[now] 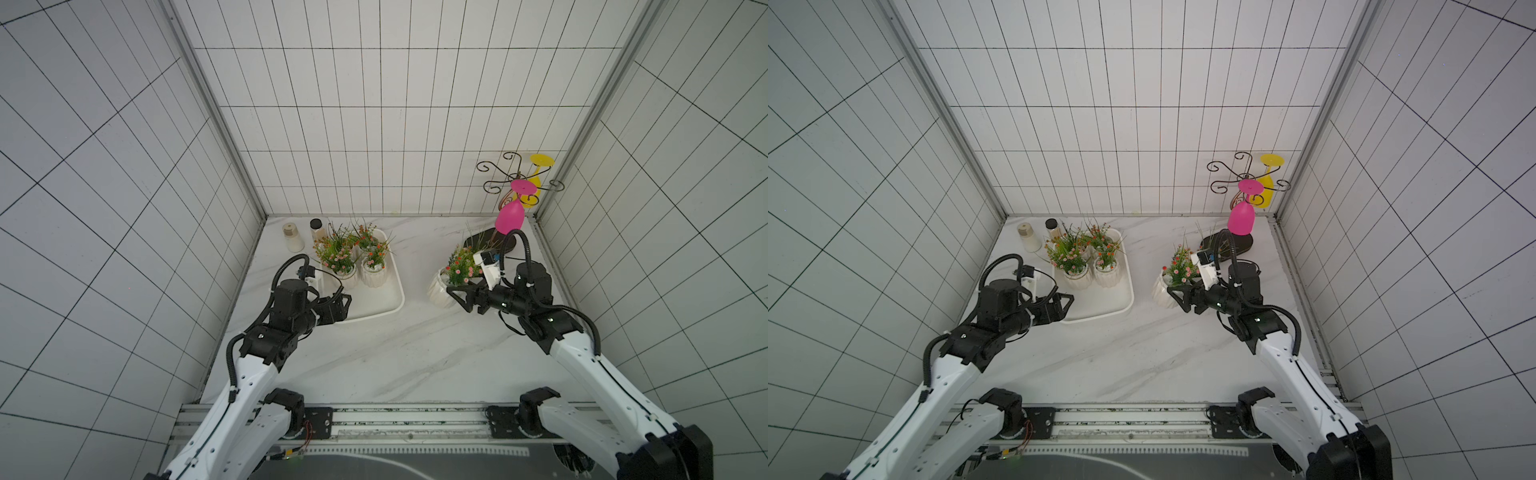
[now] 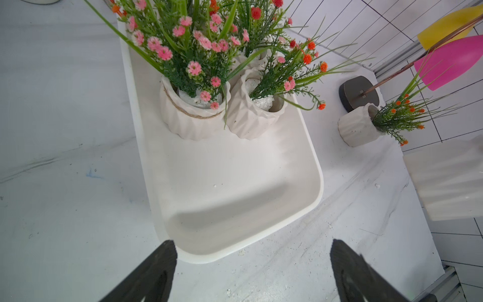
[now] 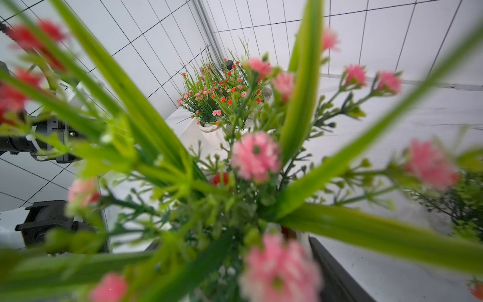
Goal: Put the potted gypsophila into the storage box
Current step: Place the baby's breath potted plant at the storage box.
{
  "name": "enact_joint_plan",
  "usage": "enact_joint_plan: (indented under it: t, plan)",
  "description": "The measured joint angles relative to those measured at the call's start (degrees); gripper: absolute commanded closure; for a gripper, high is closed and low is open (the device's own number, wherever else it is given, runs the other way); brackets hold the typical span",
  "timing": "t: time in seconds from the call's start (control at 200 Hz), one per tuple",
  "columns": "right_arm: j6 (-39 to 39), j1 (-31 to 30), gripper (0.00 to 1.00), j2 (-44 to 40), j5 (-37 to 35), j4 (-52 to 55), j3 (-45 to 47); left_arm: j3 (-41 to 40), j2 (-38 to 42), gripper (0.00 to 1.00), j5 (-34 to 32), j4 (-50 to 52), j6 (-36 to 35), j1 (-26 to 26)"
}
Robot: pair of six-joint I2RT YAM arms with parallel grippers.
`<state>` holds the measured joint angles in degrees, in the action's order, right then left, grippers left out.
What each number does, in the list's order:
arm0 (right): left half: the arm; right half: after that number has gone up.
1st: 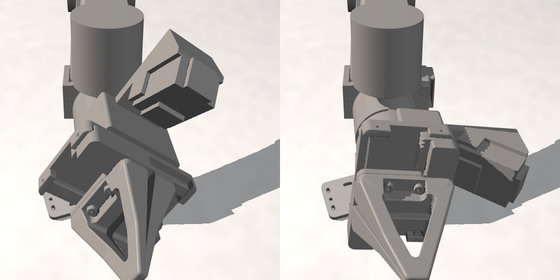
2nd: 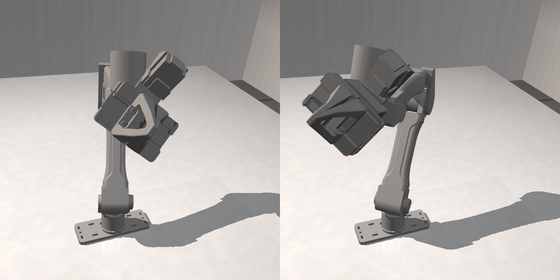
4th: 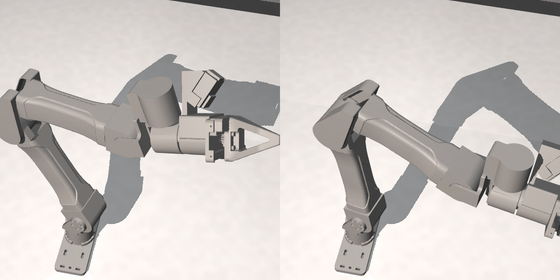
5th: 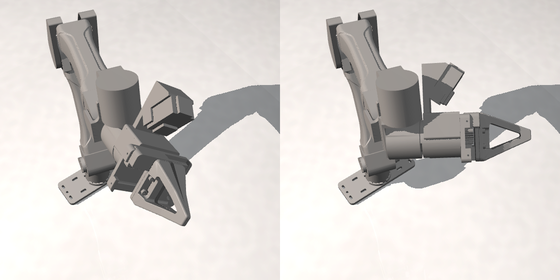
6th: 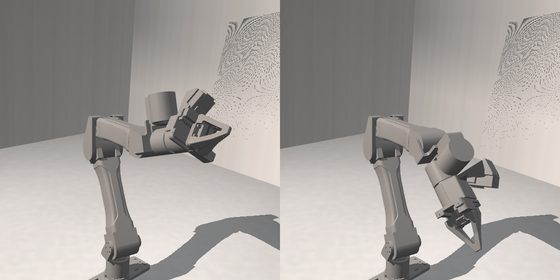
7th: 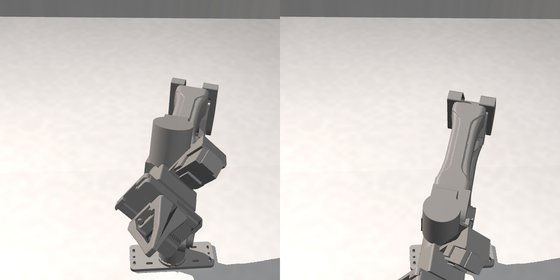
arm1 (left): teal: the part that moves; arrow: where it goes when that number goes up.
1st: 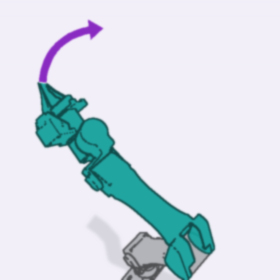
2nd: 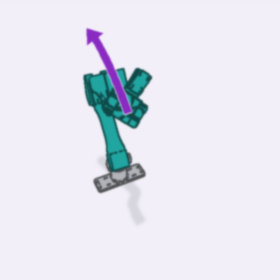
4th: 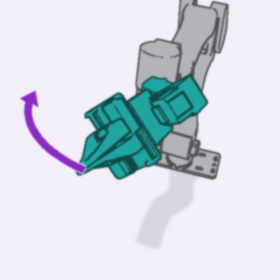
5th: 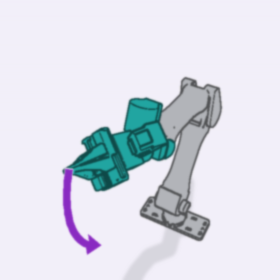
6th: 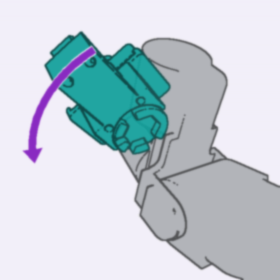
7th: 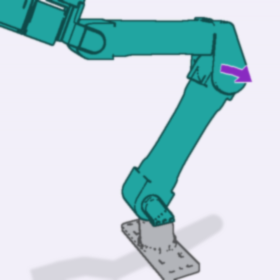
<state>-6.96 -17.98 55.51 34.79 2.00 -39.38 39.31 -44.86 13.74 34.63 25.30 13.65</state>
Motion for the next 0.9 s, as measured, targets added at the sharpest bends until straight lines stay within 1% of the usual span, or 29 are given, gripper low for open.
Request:
enact_joint_plan:
  t: [0.465, 0.745, 0.9]
  plan:
    - [0.02, -8.59, 0.32, 7.58, -1.09, -5.01, -3.23, 0.0, 0.0, 0.09, 0.55, 1.22, 1.18, -6.27]
    - [0.9, -12.74, 0.32, 13.05, -2.95, -7.06, -6.51, -0.07, 0.0, 0.11, 2.84, 1.22, 1.9, -10.6]
    - [1.57, -14.88, 0.32, 15.98, -3.72, -7.85, -8.2, -0.44, -0.07, 0.12, 5.09, 0.98, 2.19, -13.99]
